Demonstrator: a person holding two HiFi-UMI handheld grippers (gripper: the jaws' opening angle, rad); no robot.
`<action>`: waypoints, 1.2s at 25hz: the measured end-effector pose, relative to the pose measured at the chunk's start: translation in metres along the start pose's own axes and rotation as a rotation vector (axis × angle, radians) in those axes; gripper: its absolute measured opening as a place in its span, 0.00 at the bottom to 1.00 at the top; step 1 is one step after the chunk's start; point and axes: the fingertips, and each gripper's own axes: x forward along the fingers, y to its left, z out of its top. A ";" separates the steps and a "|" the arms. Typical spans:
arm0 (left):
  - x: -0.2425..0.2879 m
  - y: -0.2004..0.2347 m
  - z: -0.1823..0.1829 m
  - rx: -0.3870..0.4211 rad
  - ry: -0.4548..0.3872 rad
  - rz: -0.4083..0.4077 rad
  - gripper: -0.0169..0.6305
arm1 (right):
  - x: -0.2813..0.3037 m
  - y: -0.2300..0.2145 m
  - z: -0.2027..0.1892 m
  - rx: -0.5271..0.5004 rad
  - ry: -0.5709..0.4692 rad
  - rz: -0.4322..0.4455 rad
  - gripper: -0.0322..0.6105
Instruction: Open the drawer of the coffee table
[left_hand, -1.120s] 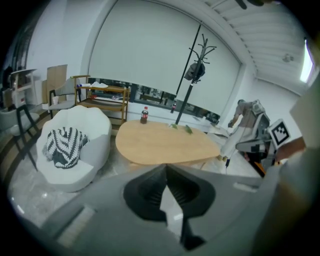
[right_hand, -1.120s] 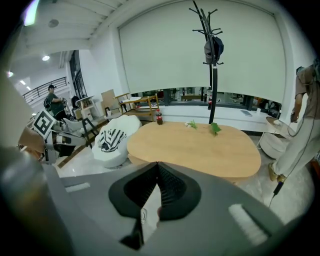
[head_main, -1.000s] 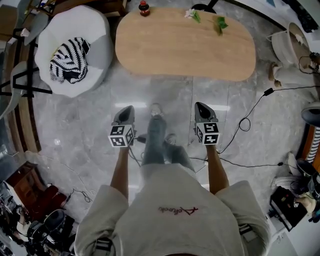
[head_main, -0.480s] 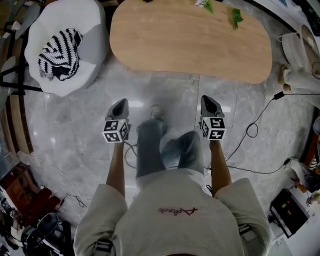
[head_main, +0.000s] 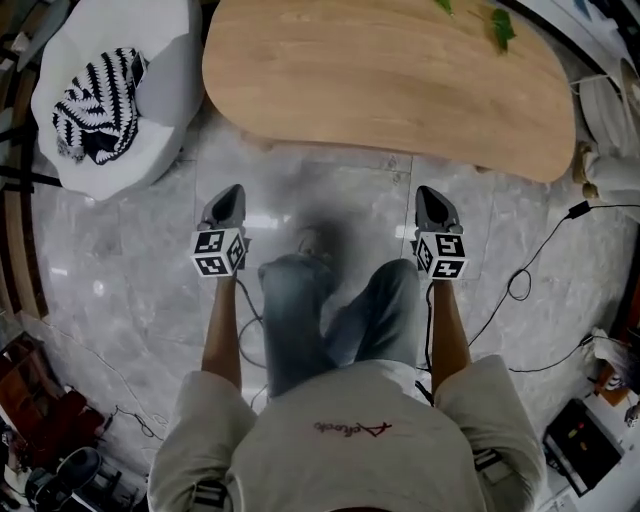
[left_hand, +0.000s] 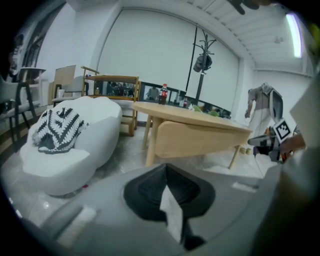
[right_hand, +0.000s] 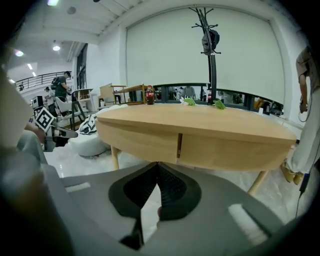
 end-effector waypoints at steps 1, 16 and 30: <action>0.009 0.004 -0.007 0.007 -0.013 0.002 0.03 | 0.008 -0.005 -0.008 -0.006 -0.013 -0.001 0.06; 0.084 0.013 -0.056 0.113 -0.201 -0.007 0.03 | 0.065 -0.048 -0.053 -0.067 -0.258 -0.037 0.06; 0.077 0.016 -0.022 0.148 -0.219 -0.039 0.19 | 0.068 -0.036 -0.043 -0.062 -0.267 0.063 0.22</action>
